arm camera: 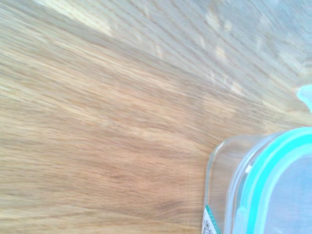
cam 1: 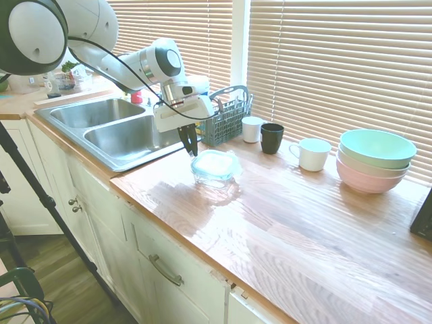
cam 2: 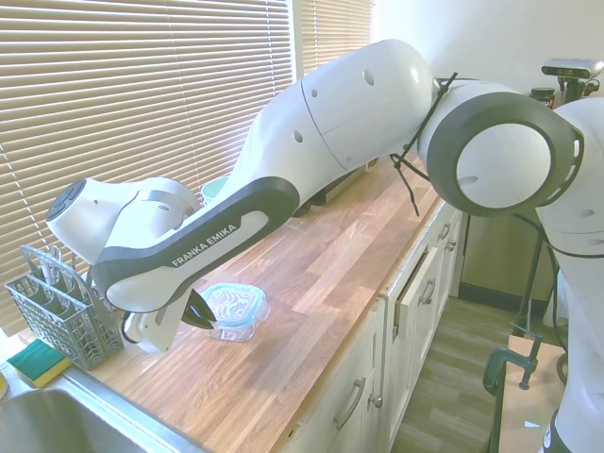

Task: Cover the lid of the food container

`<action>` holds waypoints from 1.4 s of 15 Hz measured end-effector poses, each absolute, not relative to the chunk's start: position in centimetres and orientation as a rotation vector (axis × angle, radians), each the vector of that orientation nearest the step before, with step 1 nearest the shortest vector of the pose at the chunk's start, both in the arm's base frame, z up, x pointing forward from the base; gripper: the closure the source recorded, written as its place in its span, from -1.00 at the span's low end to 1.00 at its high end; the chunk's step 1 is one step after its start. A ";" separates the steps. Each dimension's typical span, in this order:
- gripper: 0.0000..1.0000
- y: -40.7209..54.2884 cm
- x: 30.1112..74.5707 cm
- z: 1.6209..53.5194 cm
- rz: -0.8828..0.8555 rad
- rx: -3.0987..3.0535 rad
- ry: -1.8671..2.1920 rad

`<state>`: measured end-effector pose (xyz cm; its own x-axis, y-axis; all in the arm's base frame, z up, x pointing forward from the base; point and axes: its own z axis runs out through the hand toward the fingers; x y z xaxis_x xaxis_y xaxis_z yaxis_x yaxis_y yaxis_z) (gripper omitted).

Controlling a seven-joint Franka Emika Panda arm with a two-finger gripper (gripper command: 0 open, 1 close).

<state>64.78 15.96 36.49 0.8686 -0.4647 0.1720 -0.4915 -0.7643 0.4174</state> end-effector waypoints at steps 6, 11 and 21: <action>-1.00 14.8 65.1 36.6 0.084 2.574 -0.724; -1.00 13.1 65.6 36.9 0.090 2.561 -0.757; -1.00 12.0 65.8 38.5 0.122 2.559 -0.787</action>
<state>65.80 12.00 38.51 0.8328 -0.5110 0.2129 -0.5515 -0.7322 0.3997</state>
